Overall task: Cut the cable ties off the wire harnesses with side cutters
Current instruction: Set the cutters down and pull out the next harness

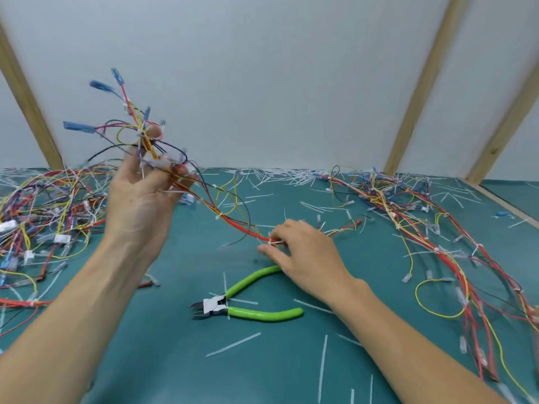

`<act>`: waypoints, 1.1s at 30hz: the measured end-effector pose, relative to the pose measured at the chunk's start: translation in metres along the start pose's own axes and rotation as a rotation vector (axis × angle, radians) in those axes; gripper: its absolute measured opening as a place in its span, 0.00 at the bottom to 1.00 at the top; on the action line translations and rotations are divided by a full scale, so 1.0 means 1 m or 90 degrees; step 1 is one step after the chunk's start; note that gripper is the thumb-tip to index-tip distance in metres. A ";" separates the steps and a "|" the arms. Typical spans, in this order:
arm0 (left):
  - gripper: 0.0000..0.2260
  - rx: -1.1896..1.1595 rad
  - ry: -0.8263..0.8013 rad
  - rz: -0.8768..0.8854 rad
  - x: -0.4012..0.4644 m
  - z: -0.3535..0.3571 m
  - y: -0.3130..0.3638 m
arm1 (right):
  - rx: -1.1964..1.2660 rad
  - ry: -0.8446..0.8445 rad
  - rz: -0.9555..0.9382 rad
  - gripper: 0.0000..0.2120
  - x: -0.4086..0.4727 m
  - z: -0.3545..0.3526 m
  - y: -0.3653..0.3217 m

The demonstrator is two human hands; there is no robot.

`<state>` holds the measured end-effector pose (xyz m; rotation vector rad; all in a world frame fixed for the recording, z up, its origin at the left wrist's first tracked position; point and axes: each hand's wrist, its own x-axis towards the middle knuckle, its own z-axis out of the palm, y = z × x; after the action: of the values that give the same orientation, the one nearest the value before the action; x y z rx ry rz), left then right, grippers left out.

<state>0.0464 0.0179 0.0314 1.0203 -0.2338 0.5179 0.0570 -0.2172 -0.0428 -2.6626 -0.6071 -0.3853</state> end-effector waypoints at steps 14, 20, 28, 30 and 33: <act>0.10 -0.041 0.081 -0.056 0.115 0.074 0.027 | 0.685 -0.227 0.055 0.19 0.004 -0.060 0.004; 0.11 -0.113 -0.039 -0.307 0.090 0.124 -0.051 | 0.903 -0.362 0.111 0.19 0.008 -0.088 0.051; 0.14 0.306 -0.330 -0.285 0.052 0.185 -0.117 | 0.517 0.377 0.305 0.18 0.025 -0.064 0.072; 0.12 0.380 -0.280 -0.255 0.042 0.193 -0.129 | 0.523 0.328 0.320 0.18 0.026 -0.057 0.074; 0.13 0.489 -0.264 -0.273 0.029 0.192 -0.139 | 0.752 0.259 0.454 0.25 0.027 -0.057 0.076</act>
<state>0.1526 -0.1954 0.0379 1.8757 -0.1730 -0.0248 0.1049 -0.2948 -0.0054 -1.4359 0.2374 -0.2201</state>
